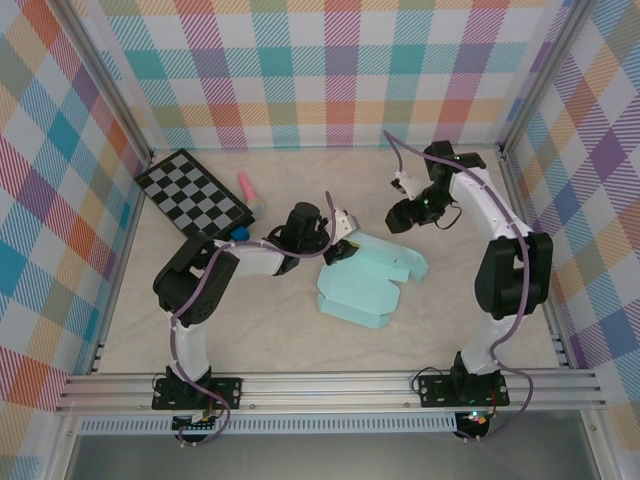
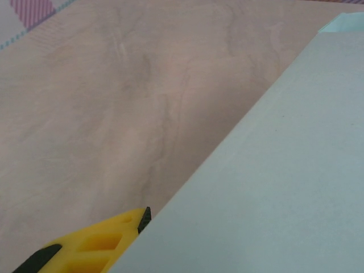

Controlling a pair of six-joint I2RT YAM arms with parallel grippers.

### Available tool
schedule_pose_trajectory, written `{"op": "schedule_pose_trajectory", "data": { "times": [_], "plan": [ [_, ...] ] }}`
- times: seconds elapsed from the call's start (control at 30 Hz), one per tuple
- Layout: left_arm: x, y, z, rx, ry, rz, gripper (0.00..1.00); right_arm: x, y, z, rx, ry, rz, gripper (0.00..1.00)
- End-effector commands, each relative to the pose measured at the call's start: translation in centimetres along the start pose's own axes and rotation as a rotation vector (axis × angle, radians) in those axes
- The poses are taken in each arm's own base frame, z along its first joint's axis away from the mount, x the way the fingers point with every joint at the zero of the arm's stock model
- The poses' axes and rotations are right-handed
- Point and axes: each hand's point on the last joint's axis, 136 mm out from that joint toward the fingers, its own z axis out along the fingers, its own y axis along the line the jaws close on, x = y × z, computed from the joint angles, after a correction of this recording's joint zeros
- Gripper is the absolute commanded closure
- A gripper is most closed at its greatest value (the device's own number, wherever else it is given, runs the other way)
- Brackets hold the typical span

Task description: Fold the paper box

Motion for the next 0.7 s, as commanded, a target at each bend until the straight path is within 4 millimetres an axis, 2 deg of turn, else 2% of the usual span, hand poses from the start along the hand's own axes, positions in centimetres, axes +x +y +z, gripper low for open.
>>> {"op": "schedule_pose_trajectory", "data": {
  "times": [0.0, 0.13, 0.27, 0.33, 0.43, 0.53, 0.6, 0.67],
  "plan": [
    [-0.8, 0.0, 1.0, 0.023, -0.053, 0.024, 0.89, 0.1, 3.6, -0.4, -0.133, 0.002, -0.116, 0.33],
    [-0.6, 0.0, 1.7, 0.024, -0.086, -0.013, 0.86, 0.6, 4.7, 1.4, -0.177, 0.053, -0.146, 0.32],
    [-0.2, 0.5, 2.1, -0.020, -0.103, -0.028, 0.82, 0.8, 4.6, 2.8, -0.205, 0.069, -0.130, 0.35],
    [-0.2, 0.8, 2.0, -0.044, -0.113, -0.031, 0.77, 0.8, 4.0, 3.5, -0.191, 0.079, -0.125, 0.38],
    [-0.2, 1.0, 1.8, -0.068, -0.122, -0.043, 0.63, 1.1, 3.5, 4.2, -0.178, 0.097, -0.115, 0.44],
    [-0.1, 1.0, 1.6, -0.076, -0.123, -0.047, 0.59, 1.1, 3.1, 4.6, -0.166, 0.101, -0.109, 0.50],
    [0.1, 1.0, 1.5, -0.081, -0.121, -0.056, 0.49, 1.1, 3.1, 4.9, -0.159, 0.102, -0.113, 0.51],
    [0.2, 1.1, 1.5, -0.087, -0.118, -0.059, 0.47, 1.3, 2.9, 5.1, -0.135, 0.113, -0.128, 0.51]
  ]
}}
